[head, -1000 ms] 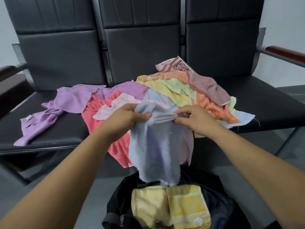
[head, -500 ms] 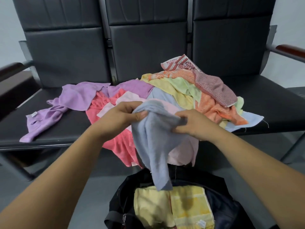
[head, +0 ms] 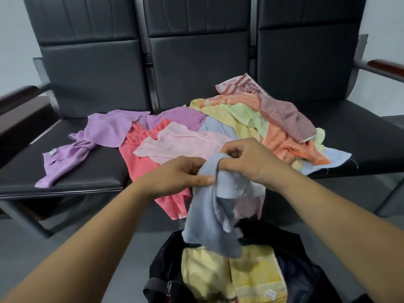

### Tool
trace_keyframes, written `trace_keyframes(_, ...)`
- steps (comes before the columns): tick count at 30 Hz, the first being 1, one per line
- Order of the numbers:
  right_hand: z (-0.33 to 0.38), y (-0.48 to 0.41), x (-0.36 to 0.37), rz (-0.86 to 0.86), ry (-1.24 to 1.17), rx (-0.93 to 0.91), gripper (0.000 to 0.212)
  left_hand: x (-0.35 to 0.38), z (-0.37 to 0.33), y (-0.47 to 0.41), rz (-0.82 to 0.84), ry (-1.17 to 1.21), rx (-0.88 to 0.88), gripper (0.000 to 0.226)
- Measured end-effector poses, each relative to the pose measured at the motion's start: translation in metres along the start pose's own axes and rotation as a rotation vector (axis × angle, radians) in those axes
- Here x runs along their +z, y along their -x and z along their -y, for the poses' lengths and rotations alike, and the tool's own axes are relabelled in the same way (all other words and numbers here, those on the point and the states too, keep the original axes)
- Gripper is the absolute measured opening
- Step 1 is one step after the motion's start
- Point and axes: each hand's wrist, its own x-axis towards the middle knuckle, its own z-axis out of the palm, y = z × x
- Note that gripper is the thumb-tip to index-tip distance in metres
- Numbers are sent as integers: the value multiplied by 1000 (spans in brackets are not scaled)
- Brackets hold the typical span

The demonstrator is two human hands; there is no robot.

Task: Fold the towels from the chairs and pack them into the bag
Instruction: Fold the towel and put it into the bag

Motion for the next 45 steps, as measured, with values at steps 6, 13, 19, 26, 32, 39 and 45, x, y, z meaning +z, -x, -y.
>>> trace_keyframes(6,-21,5,-27,283,235,147,24,-19,-4,8,-289,298,144,26)
trace_keyframes(13,-37,4,-46,45,-310,298,23,-35,13,6,-429,19,-56,53)
trace_keyframes(19,-13,4,-19,140,-330,187,22,15,1,-6,-37,98,70,57)
trace_keyframes(26,-27,8,-36,271,-94,260,15,6,-3,-8,-333,259,110,21)
trace_keyframes(32,-45,4,-47,-59,-525,362,6,-8,4,-7,-453,337,-3,17)
trace_keyframes(39,-21,0,-31,-40,-490,200,7,13,4,-14,-171,122,79,52)
trace_keyframes(45,-25,0,-28,58,-332,207,20,22,-7,-16,-297,57,195,13)
